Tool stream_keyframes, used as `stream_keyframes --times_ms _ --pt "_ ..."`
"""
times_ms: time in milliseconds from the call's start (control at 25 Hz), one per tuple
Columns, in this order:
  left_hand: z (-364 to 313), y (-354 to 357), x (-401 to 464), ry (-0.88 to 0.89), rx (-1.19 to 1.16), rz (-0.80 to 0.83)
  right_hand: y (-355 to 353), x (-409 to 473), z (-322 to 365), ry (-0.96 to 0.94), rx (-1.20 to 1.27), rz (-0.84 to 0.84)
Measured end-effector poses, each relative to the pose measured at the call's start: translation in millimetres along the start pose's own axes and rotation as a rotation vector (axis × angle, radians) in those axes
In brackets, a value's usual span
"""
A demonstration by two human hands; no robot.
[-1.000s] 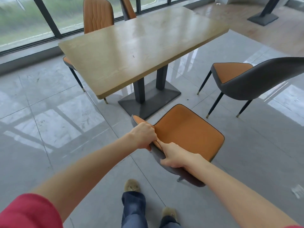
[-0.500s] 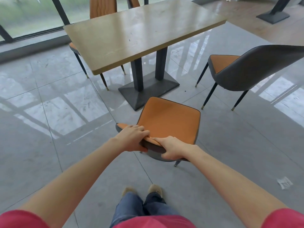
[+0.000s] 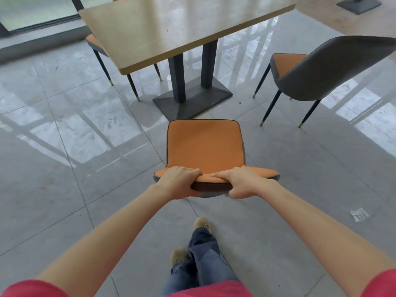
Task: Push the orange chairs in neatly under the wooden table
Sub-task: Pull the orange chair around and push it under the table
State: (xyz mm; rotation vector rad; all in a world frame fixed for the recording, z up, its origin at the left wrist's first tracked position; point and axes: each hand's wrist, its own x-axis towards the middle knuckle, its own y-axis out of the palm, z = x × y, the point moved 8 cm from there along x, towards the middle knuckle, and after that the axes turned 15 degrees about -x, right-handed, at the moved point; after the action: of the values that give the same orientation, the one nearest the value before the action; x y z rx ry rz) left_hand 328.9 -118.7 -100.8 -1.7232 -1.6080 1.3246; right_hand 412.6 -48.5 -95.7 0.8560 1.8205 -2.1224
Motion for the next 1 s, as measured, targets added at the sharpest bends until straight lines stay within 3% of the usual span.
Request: stream_keyframes --times_ms 120,320,440,560,760,1000 --pt "-8 12 -8 -0.020 -0.061 -0.037 5 -16 -7 -0.021 -0.045 -0.073" --pt "-12 14 -10 -0.042 -0.097 -0.054 12 -37 -43 0.103 -0.193 -0.205" --pt "-13 13 -5 -0.020 -0.050 -0.079 9 -34 -49 0.016 -0.239 -0.265" --pt "-20 9 9 0.034 -0.013 -0.185 -3 -33 -64 -0.093 -0.345 -0.457" --pt "-55 -1 43 0.220 0.109 -0.443 -9 -28 -116 -0.102 -0.456 -0.477" --pt "-71 -7 79 0.278 0.130 -0.521 -10 -14 -158 -0.181 -0.413 -0.522"
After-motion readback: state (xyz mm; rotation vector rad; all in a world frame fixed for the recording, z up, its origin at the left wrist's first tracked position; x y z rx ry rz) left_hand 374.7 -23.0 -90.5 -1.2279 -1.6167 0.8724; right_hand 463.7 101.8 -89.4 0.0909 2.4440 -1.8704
